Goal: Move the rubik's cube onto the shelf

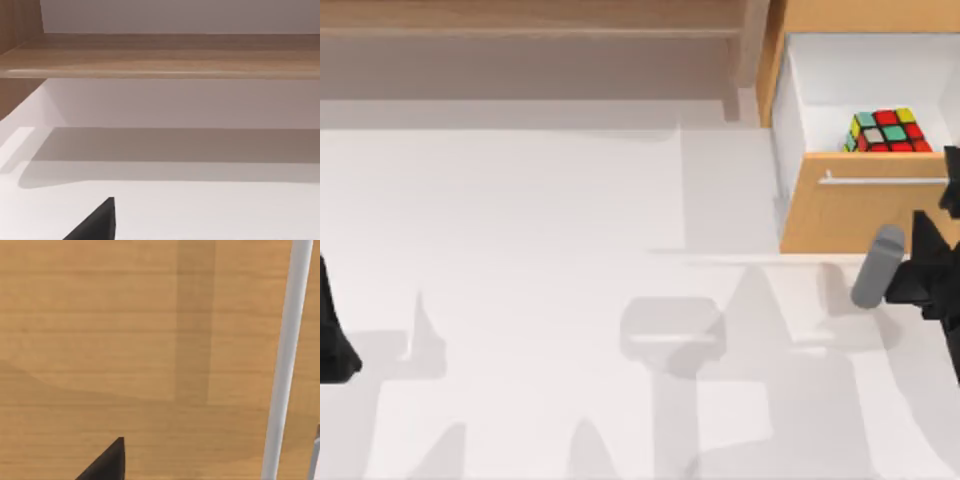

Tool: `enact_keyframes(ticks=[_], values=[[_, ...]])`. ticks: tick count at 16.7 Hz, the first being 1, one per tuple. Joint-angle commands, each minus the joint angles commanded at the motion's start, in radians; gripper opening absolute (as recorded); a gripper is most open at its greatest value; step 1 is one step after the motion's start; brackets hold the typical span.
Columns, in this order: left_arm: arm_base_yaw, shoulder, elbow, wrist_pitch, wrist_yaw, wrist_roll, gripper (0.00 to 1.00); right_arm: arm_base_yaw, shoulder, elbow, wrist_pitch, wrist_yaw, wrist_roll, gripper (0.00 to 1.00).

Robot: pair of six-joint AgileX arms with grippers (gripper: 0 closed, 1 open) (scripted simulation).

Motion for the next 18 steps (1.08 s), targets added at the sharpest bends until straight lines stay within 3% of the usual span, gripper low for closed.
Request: enact_keyframes(ticks=[14,18], values=[[0.000,0.000,0.000,0.000,0.000,0.000,1.00,0.029,0.036,-0.072,0.047,0.031,0.001,1.00],[0.000,0.000,0.000,0.000,0.000,0.000,1.00,0.110,-0.009,-0.011,-0.015,0.028,0.067,1.00]])
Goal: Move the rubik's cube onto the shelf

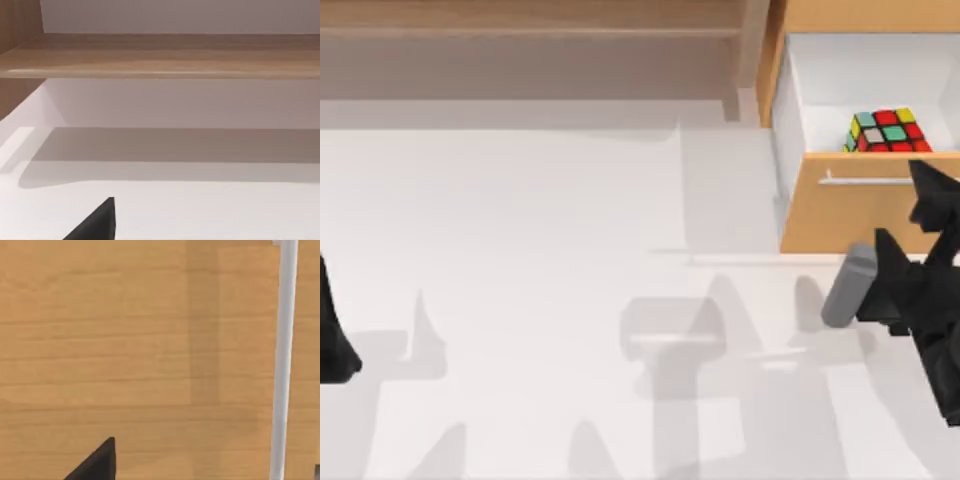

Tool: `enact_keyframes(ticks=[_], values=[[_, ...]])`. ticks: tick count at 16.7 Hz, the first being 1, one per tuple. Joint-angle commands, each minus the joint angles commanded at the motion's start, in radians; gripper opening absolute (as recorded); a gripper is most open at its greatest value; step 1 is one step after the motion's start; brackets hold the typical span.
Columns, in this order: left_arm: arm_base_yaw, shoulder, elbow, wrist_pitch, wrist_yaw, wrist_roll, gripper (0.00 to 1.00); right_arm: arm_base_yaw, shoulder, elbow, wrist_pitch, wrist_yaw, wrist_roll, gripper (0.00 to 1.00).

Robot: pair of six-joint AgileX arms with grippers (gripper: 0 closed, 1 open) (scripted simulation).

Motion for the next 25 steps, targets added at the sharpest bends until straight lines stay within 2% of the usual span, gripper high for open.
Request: enact_keyframes(ticks=[3,6,9,13,18,22,25], values=[[0.000,0.000,0.000,0.000,0.000,0.000,1.00,0.131,-0.032,0.114,-0.136,-0.005,0.114,1.00],[0.000,0.000,0.000,0.000,0.000,0.000,1.00,0.270,-0.034,0.289,-0.354,-0.007,0.266,1.00],[0.000,0.000,0.000,0.000,0.000,0.000,1.00,0.369,-0.007,0.492,-0.646,-0.010,0.443,1.00],[0.000,0.000,0.000,0.000,0.000,0.000,1.00,0.421,0.047,0.804,-1.122,-0.028,0.698,1.00],[0.000,0.000,0.000,0.000,0.000,0.000,1.00,0.342,0.138,1.220,-1.792,-0.097,1.000,1.00],[0.000,0.000,0.000,0.000,0.000,0.000,1.00,0.187,0.204,1.558,-2.343,-0.183,1.193,1.00],[0.000,0.000,0.000,0.000,0.000,0.000,1.00,0.034,0.243,1.801,-2.685,-0.250,1.306,1.00]])
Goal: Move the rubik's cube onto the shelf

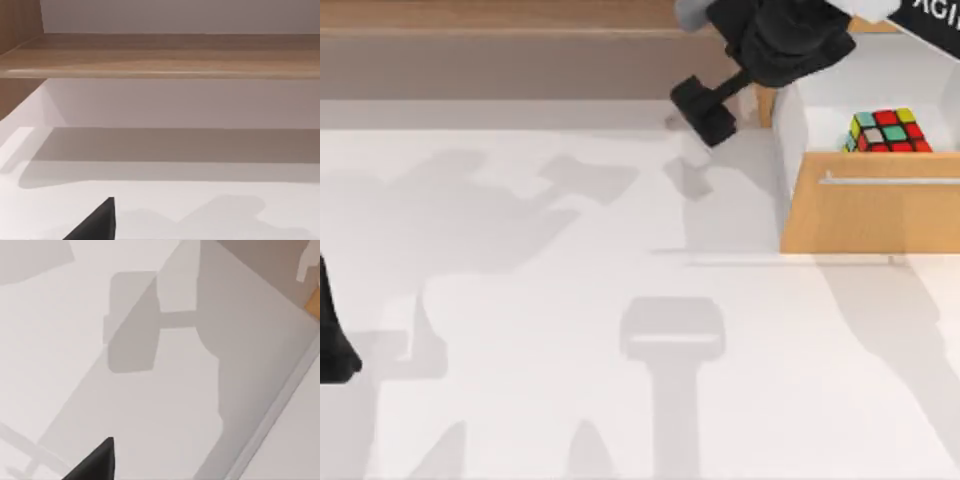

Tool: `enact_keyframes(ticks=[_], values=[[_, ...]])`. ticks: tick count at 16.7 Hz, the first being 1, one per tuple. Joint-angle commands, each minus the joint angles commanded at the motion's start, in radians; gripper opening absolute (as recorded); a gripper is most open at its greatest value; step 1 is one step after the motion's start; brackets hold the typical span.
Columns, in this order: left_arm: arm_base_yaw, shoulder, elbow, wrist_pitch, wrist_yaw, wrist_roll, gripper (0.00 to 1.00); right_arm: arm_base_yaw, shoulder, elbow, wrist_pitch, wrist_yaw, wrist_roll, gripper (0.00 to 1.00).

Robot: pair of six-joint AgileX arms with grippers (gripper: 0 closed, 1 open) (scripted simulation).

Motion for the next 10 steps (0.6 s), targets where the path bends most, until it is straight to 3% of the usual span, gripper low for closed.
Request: enact_keyframes(ticks=[5,10], values=[[0.000,0.000,0.000,0.000,0.000,0.000,1.00,-0.253,0.120,0.297,-0.372,-0.092,0.138,1.00],[0.000,0.000,0.000,0.000,0.000,0.000,1.00,-0.341,0.214,0.382,-0.479,-0.126,0.184,1.00]])
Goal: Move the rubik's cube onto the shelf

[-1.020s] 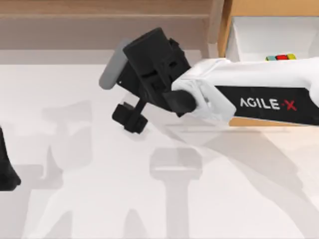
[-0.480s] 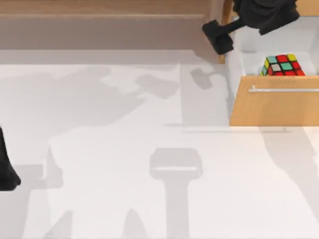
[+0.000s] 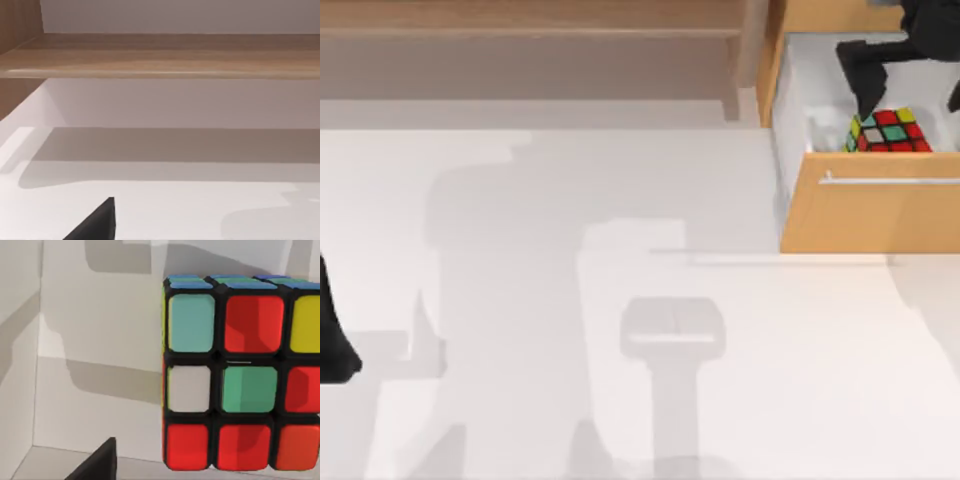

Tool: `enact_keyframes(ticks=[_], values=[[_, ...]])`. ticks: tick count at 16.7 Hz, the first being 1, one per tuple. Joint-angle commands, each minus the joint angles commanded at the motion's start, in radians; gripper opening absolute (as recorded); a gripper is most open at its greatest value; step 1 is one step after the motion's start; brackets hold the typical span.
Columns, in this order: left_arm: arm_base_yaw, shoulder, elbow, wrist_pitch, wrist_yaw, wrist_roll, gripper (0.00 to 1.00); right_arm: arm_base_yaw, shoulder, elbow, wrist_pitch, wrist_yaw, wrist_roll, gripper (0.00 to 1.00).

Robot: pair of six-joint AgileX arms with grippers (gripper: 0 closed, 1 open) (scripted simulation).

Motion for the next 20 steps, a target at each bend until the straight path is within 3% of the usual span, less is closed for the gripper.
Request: enact_keyframes(ticks=[6,14,20], values=[[0.000,0.000,0.000,0.000,0.000,0.000,1.00,0.004,-0.003,-0.016,0.014,0.002,0.002,1.00],[0.000,0.000,0.000,0.000,0.000,0.000,1.00,0.020,-0.067,-0.235,0.168,0.001,0.019,1.00],[0.000,0.000,0.000,0.000,0.000,0.000,1.00,0.002,0.009,-0.212,0.220,0.001,0.001,1.00]])
